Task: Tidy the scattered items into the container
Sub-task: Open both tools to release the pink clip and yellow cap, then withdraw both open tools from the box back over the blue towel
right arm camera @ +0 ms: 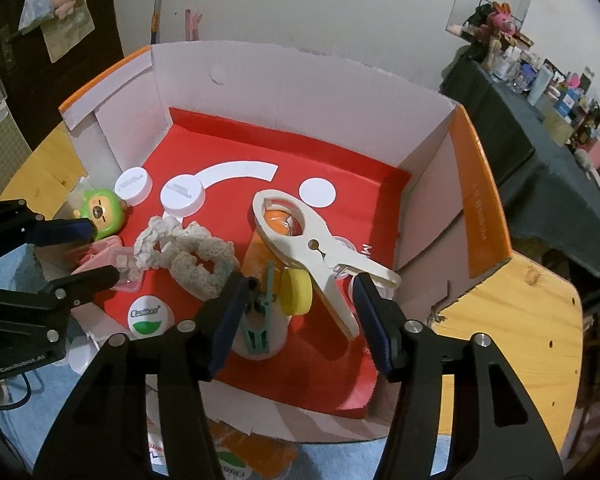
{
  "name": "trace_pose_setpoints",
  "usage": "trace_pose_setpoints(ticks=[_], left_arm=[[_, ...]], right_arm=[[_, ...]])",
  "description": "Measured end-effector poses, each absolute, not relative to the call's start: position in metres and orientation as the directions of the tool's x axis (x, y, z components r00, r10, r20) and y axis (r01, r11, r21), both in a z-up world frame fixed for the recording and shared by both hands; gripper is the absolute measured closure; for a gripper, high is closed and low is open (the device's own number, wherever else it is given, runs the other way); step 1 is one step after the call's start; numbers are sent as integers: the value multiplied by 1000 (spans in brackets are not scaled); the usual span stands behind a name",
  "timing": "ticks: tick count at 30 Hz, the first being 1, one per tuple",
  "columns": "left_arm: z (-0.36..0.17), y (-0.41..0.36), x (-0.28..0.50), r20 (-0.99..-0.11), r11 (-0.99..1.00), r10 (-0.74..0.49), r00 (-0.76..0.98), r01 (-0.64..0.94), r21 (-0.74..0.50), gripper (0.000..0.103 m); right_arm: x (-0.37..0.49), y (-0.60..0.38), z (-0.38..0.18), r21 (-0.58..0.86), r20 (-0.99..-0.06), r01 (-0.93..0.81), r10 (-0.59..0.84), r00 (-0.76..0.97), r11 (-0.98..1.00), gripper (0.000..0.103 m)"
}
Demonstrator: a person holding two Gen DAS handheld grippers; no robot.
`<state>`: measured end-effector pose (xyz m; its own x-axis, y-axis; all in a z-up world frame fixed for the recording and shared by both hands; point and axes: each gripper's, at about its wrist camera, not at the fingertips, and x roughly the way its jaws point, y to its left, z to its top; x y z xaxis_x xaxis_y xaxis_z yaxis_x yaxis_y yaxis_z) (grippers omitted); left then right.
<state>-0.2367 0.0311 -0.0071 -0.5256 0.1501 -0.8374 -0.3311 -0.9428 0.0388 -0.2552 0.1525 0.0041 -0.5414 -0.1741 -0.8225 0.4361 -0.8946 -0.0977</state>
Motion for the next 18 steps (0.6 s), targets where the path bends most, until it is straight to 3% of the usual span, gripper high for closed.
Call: trace_pose_setpoints(ticks=[18], left_arm=[[19, 17, -204, -804, -946, 165, -572, -322, 35, 39]], right_arm=[[-212, 162, 40, -98, -769, 440, -212, -603, -893, 43]])
